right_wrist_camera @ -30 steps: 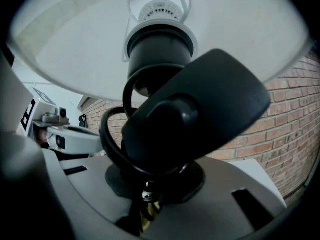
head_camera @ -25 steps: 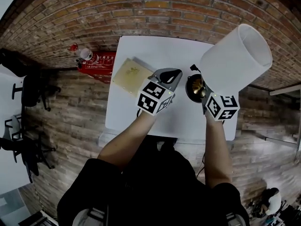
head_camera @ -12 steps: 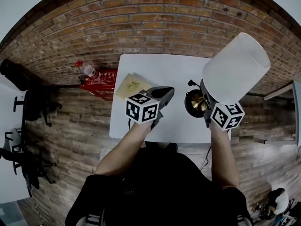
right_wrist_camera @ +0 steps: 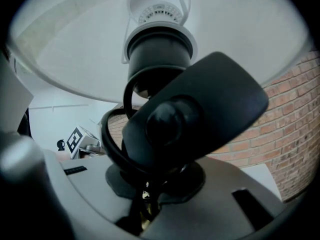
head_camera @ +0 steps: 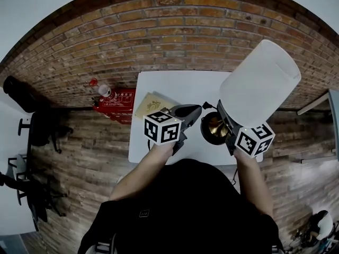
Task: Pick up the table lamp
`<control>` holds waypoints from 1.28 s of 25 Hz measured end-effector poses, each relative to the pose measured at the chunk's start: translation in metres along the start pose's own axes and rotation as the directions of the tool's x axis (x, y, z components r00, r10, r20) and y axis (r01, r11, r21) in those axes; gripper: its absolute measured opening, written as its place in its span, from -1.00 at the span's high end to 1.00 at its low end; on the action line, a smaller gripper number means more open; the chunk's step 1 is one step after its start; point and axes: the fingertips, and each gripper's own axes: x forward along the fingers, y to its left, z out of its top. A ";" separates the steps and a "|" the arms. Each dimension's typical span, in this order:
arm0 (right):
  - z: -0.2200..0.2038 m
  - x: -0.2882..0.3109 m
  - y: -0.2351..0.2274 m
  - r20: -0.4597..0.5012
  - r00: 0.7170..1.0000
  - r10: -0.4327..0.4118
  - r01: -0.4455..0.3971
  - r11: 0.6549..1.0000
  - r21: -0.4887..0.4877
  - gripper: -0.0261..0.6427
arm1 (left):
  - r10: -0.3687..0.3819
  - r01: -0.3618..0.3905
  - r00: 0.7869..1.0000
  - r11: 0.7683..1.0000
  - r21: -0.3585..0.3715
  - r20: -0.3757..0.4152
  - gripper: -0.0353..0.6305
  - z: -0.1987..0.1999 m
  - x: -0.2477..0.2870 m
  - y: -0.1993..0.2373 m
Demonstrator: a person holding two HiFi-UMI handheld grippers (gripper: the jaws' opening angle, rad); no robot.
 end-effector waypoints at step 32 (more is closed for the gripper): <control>0.033 0.026 0.009 0.028 0.999 0.035 -0.036 0.999 0.010 0.76 | 0.100 -0.104 0.990 0.994 0.043 0.101 0.87 0.058 -0.050 0.037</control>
